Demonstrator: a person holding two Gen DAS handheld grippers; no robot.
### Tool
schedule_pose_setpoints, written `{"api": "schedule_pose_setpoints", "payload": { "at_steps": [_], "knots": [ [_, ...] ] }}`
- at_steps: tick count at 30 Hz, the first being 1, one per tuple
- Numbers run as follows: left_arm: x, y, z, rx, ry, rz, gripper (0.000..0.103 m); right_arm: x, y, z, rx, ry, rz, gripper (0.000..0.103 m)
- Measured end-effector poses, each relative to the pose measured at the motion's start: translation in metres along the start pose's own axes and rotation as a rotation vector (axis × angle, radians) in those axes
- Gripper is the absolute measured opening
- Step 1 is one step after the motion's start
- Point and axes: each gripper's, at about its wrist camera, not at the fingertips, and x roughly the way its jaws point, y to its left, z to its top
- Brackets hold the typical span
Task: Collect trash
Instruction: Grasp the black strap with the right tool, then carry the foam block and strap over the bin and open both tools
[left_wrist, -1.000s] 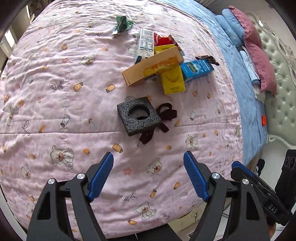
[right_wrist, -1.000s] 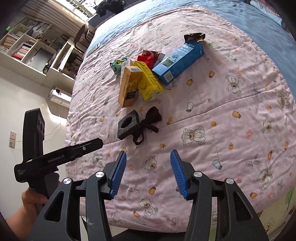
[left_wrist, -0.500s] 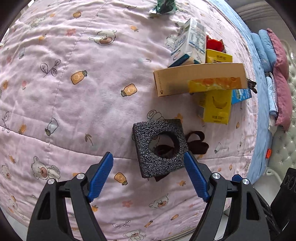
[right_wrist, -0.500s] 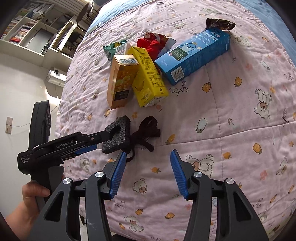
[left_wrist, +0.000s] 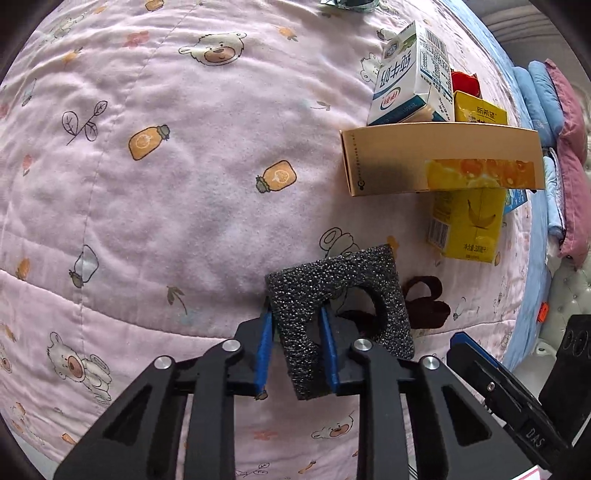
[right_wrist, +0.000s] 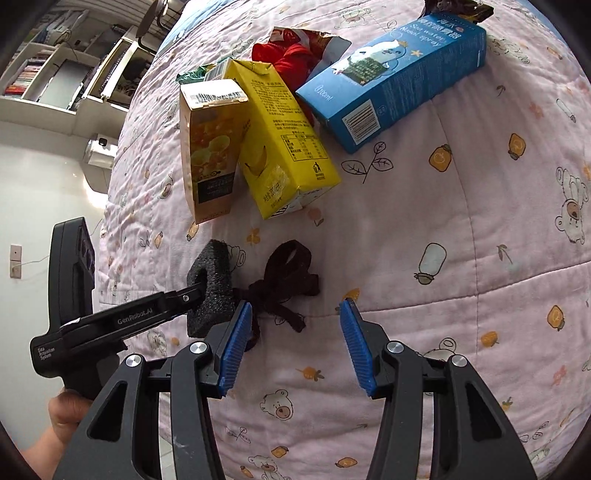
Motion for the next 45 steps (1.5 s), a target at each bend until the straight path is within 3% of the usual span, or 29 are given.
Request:
{"api": "schedule_pose_setpoints", "payload": {
  "at_steps": [10, 16, 25, 31, 36, 45],
  "knots": [
    [-0.027, 0.034, 0.003, -0.039, -0.036, -0.043, 0.023, 0.031, 0.0, 0.011, 0.07, 0.032, 0.019, 0.05],
    [-0.035, 0.042, -0.001, -0.033, -0.04, -0.036, 0.023, 0.032, 0.011, 0.013, 0.038, 0.008, -0.013, 0.013],
    [-0.056, 0.024, -0.026, 0.034, -0.017, -0.078, 0.023, -0.011, 0.016, -0.008, 0.037, -0.072, -0.009, 0.012],
    [-0.083, -0.007, -0.056, 0.185, -0.001, -0.11, 0.023, -0.068, 0.012, -0.045, 0.075, -0.169, -0.021, 0.012],
    [-0.097, -0.033, -0.093, 0.323, 0.029, -0.141, 0.023, -0.112, -0.002, -0.095, 0.142, -0.262, -0.049, 0.012],
    [-0.089, -0.088, -0.164, 0.523, 0.103, -0.162, 0.023, -0.17, -0.056, -0.187, 0.312, -0.358, -0.099, 0.012]
  ]
}}
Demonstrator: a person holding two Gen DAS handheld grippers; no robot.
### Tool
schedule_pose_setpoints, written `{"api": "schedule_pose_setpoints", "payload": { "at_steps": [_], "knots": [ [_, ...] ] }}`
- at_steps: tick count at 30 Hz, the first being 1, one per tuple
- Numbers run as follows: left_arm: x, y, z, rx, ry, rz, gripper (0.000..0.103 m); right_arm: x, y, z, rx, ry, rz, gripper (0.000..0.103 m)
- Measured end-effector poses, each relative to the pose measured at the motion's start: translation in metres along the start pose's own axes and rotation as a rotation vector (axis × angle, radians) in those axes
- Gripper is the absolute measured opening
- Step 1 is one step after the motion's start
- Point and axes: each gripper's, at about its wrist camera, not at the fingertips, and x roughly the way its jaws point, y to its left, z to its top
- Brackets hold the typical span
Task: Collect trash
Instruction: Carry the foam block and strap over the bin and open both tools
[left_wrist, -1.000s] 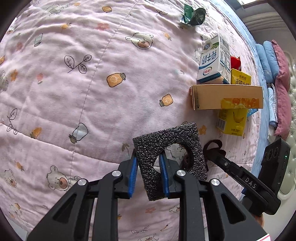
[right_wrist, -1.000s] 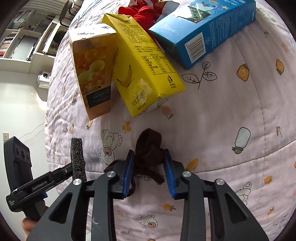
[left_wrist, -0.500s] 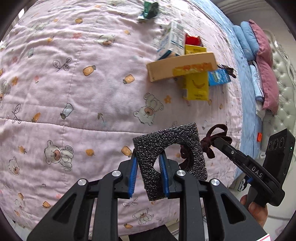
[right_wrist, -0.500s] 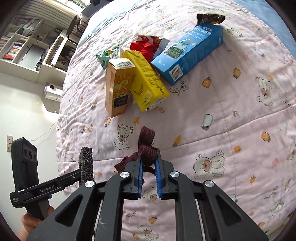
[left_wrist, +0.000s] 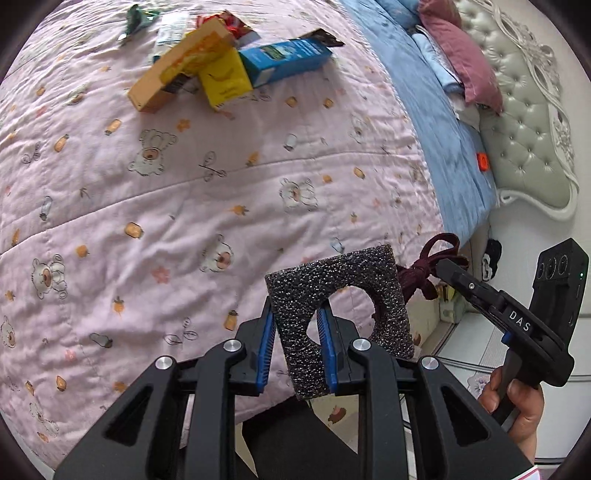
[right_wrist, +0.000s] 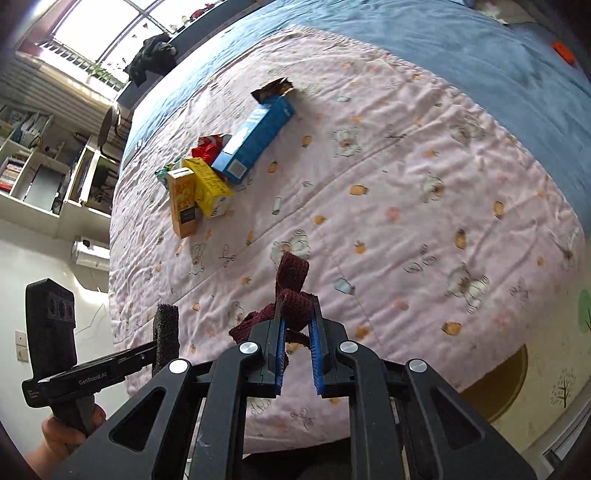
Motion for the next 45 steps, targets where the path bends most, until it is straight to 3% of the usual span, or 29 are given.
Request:
{"api": "schedule_pose_setpoints", "payload": {
  "at_steps": [8, 15, 21, 27, 37, 39, 40, 41, 45],
  "knots": [
    [0.055, -0.084, -0.031, 0.135, 0.097, 0.003, 0.023, -0.053, -0.096, -0.055, 0.116, -0.02, -0.061, 0.012],
    [0.124, -0.164, -0.083, 0.227, 0.202, 0.014, 0.023, -0.096, -0.188, -0.106, 0.192, -0.018, -0.128, 0.012],
    [0.182, -0.214, -0.127, 0.298, 0.267, 0.048, 0.023, -0.106, -0.259, -0.146, 0.24, 0.027, -0.164, 0.012],
    [0.237, -0.25, -0.156, 0.405, 0.305, 0.127, 0.023, -0.094, -0.304, -0.173, 0.247, 0.083, -0.174, 0.012],
    [0.285, -0.267, -0.166, 0.437, 0.328, 0.193, 0.024, -0.072, -0.333, -0.18, 0.167, 0.131, -0.183, 0.014],
    [0.292, -0.272, -0.167, 0.434, 0.332, 0.206, 0.042, -0.068, -0.338, -0.178, 0.158, 0.144, -0.182, 0.018],
    [0.295, -0.272, -0.167, 0.426, 0.335, 0.213, 0.07, -0.066, -0.342, -0.178, 0.159, 0.152, -0.18, 0.027],
    [0.297, -0.271, -0.166, 0.416, 0.327, 0.218, 0.08, -0.063, -0.344, -0.178, 0.161, 0.164, -0.178, 0.037],
    [0.307, -0.271, -0.168, 0.409, 0.362, 0.22, 0.08, -0.057, -0.353, -0.178, 0.163, 0.187, -0.192, 0.039]
  ]
}}
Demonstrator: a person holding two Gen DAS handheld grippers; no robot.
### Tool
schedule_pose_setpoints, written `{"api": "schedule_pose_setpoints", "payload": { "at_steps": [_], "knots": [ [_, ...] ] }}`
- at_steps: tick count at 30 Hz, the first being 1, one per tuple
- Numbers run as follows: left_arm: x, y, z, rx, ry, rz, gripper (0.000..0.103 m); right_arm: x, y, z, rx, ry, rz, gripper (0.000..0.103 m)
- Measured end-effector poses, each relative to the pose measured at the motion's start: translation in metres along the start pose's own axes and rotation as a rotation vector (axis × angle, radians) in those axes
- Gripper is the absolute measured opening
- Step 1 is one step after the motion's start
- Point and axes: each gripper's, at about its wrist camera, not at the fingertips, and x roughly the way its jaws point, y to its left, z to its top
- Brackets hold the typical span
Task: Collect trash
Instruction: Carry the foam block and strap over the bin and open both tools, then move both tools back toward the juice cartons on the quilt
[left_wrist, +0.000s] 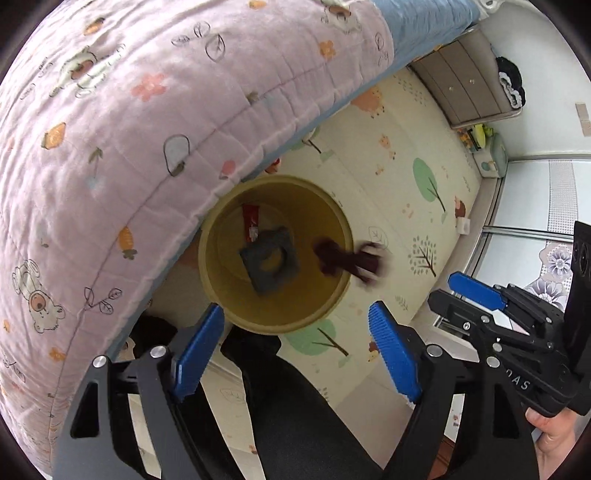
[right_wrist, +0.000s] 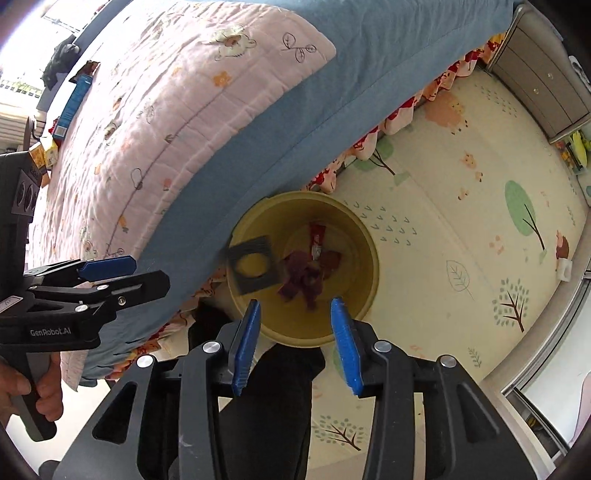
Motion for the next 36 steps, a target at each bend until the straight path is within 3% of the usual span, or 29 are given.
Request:
{"api": "schedule_pose_setpoints", "payload": {
  "at_steps": [10, 19, 27, 36],
  "knots": [
    [-0.012, 0.006, -0.005, -0.004, -0.013, 0.006, 0.08, -0.01, -0.008, 0.003, 0.051, -0.004, 0.014, 0.039],
    [-0.064, 0.026, -0.005, -0.023, -0.11, -0.032, 0.08, -0.033, 0.03, 0.019, 0.007, -0.041, 0.024, 0.039],
    [-0.136, 0.082, -0.018, -0.084, -0.236, -0.044, 0.08, -0.065, 0.116, 0.054, -0.086, -0.108, 0.084, 0.039],
    [-0.208, 0.197, -0.035, -0.206, -0.339, -0.003, 0.08, -0.064, 0.262, 0.09, -0.247, -0.127, 0.142, 0.039]
  ]
}}
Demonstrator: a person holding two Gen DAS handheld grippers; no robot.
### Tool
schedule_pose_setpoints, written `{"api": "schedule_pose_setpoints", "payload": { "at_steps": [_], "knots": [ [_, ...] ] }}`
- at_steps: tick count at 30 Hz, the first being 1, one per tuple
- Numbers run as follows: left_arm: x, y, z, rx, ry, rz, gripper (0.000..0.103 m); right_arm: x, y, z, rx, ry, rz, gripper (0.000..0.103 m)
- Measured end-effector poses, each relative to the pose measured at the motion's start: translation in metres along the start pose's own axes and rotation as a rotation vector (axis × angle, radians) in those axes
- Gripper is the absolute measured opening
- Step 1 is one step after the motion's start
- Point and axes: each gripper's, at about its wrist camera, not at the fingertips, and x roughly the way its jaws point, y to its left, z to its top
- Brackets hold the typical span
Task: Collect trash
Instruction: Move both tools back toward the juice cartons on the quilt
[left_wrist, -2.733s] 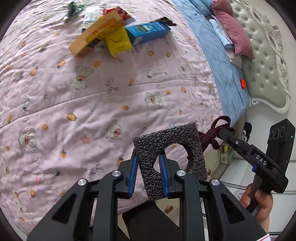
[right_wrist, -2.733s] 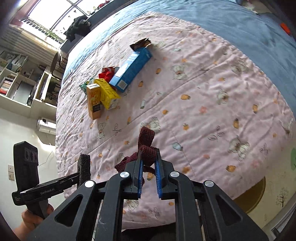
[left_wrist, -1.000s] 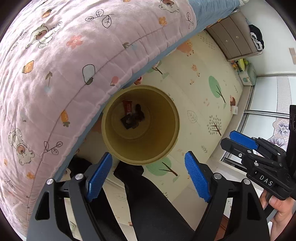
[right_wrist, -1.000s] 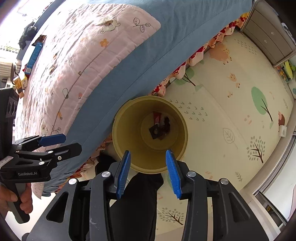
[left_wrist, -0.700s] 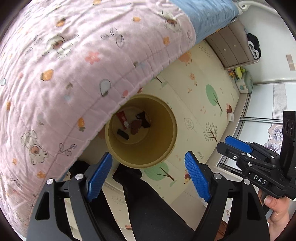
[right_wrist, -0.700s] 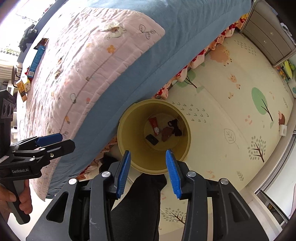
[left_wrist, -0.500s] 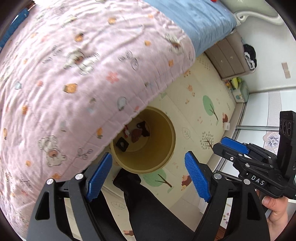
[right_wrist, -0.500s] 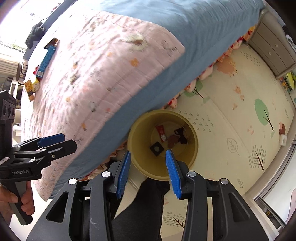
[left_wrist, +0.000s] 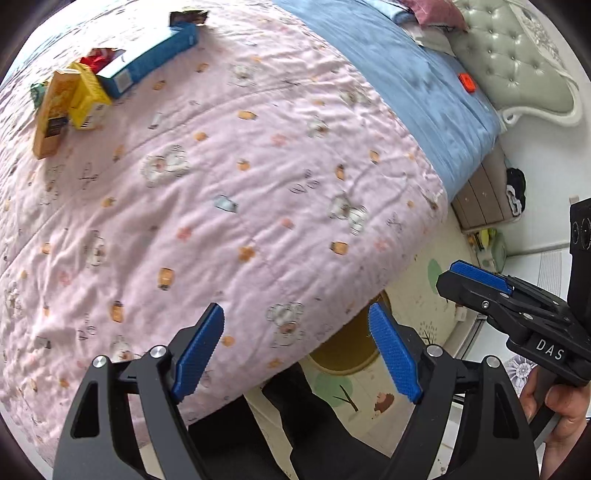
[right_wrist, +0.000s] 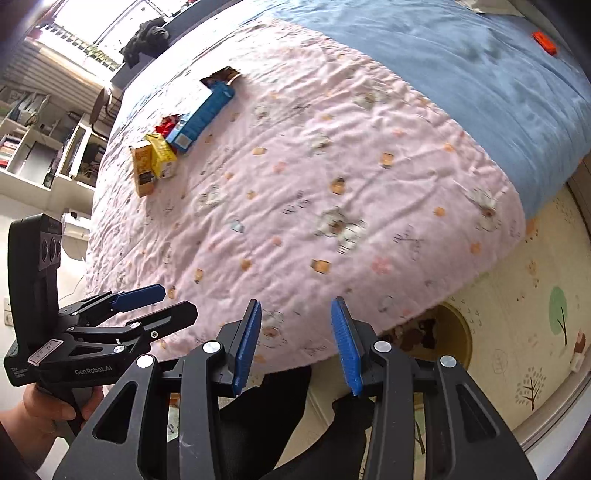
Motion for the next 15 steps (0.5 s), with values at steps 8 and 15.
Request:
{"api": "schedule_pose_setpoints", "payload": {
  "at_steps": [8, 15],
  "knots": [
    [-0.045, 0.107, 0.024, -0.13, -0.073, 0.013, 0.082, 0.037, 0.103, 0.046, -0.089, -0.007, 0.038, 0.039],
    [-0.066, 0.178, 0.04, -0.219, -0.1, 0.045, 0.084, 0.056, 0.166, 0.08, -0.128, -0.033, 0.058, 0.039]
  ]
}}
